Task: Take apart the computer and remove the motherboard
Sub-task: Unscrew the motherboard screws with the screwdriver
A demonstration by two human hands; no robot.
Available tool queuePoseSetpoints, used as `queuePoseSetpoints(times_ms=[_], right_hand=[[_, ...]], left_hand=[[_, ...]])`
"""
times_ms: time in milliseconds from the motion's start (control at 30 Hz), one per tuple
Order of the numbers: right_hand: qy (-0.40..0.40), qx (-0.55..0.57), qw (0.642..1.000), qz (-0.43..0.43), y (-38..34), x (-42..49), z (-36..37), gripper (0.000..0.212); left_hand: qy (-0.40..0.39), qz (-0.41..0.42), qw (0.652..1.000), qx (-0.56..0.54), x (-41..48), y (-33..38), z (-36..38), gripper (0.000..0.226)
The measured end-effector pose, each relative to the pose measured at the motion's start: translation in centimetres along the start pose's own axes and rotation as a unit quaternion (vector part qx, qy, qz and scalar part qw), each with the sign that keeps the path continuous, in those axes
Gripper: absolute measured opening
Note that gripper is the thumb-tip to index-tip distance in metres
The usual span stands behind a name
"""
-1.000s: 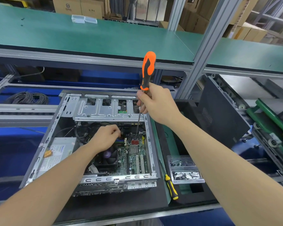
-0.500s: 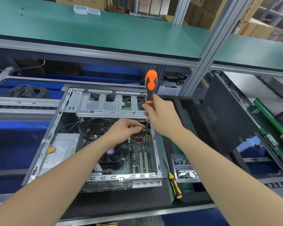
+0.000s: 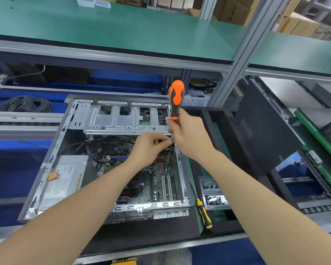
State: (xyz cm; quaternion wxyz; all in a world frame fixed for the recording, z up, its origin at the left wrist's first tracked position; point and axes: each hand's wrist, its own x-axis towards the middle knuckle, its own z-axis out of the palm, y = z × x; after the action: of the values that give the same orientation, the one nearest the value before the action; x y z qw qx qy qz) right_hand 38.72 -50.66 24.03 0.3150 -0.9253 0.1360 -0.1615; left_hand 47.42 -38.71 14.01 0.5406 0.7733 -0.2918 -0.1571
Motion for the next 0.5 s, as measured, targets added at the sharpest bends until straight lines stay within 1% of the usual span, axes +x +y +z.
queuePoseSetpoints(times_ms=[500], right_hand=[[-0.010,-0.005,1.000,0.002,-0.18,0.04,-0.17,0.016]], left_hand=[[0.013,0.015,1.000,0.009,-0.20,0.29,-0.01,0.010]])
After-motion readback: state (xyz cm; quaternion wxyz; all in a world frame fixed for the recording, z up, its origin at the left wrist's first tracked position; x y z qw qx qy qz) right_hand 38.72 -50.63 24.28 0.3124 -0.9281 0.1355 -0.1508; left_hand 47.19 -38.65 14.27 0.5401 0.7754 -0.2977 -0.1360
